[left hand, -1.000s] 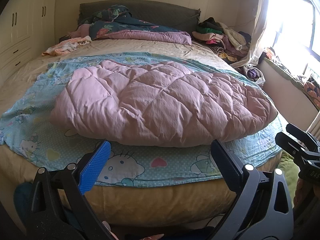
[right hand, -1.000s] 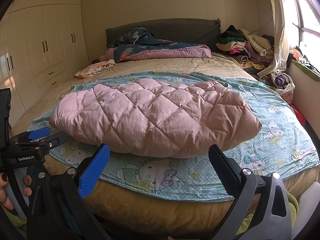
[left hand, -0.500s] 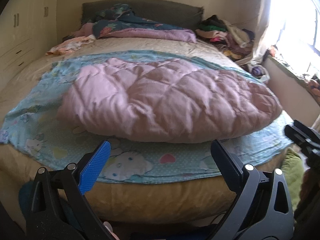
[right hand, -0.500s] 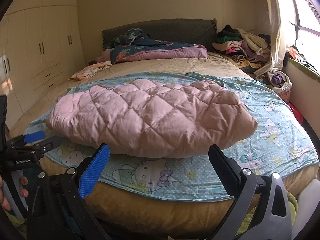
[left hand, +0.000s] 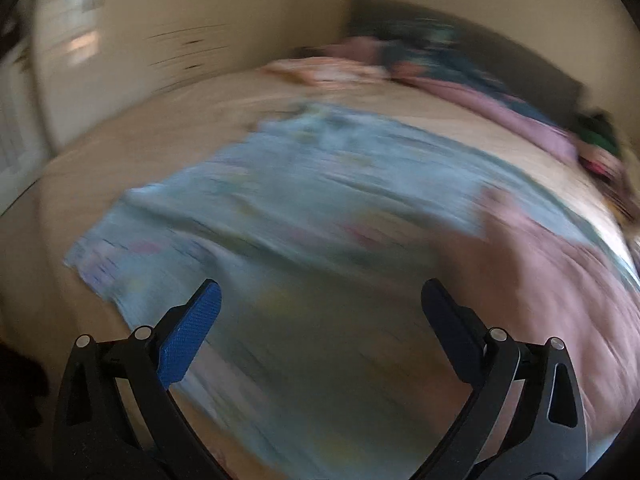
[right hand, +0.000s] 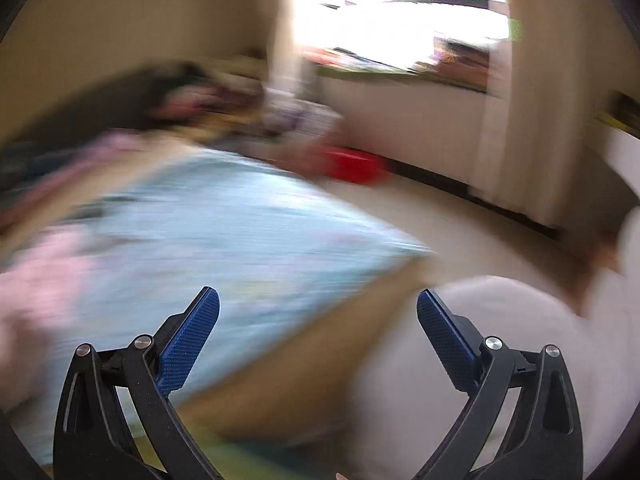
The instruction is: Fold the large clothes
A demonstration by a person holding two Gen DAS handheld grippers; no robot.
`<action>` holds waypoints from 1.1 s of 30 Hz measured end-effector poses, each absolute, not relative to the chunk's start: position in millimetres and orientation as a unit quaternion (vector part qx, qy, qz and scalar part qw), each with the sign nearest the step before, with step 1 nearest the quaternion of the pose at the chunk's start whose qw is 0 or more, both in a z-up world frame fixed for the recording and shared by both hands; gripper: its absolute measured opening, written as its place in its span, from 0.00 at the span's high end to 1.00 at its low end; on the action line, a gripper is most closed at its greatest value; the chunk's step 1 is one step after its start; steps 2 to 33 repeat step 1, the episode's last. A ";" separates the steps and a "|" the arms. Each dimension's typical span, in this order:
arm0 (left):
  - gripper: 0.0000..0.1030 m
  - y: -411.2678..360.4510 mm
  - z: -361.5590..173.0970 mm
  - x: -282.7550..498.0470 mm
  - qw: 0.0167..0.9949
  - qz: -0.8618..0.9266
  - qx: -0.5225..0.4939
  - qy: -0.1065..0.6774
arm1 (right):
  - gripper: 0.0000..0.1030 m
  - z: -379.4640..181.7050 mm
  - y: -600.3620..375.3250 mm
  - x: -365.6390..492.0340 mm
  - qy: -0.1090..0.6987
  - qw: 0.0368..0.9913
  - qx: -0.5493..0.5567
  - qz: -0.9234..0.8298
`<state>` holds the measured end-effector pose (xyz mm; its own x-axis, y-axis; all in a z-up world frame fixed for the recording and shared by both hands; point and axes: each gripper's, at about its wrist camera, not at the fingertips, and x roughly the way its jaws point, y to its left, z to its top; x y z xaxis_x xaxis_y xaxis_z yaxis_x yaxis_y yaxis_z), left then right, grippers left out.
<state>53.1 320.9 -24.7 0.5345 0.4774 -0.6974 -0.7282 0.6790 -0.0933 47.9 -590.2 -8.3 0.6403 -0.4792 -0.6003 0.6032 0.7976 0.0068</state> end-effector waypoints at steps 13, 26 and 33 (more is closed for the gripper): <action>0.09 347.0 -30.4 59.7 0.843 0.373 -0.198 0.334 | 0.04 -27.5 -634.7 47.6 0.324 0.867 0.109 -0.364; 0.09 347.0 -30.4 59.7 0.843 0.373 -0.198 0.334 | 0.04 -27.5 -634.7 47.6 0.324 0.867 0.109 -0.364; 0.09 347.0 -30.4 59.7 0.843 0.373 -0.198 0.334 | 0.04 -27.5 -634.7 47.6 0.324 0.867 0.109 -0.364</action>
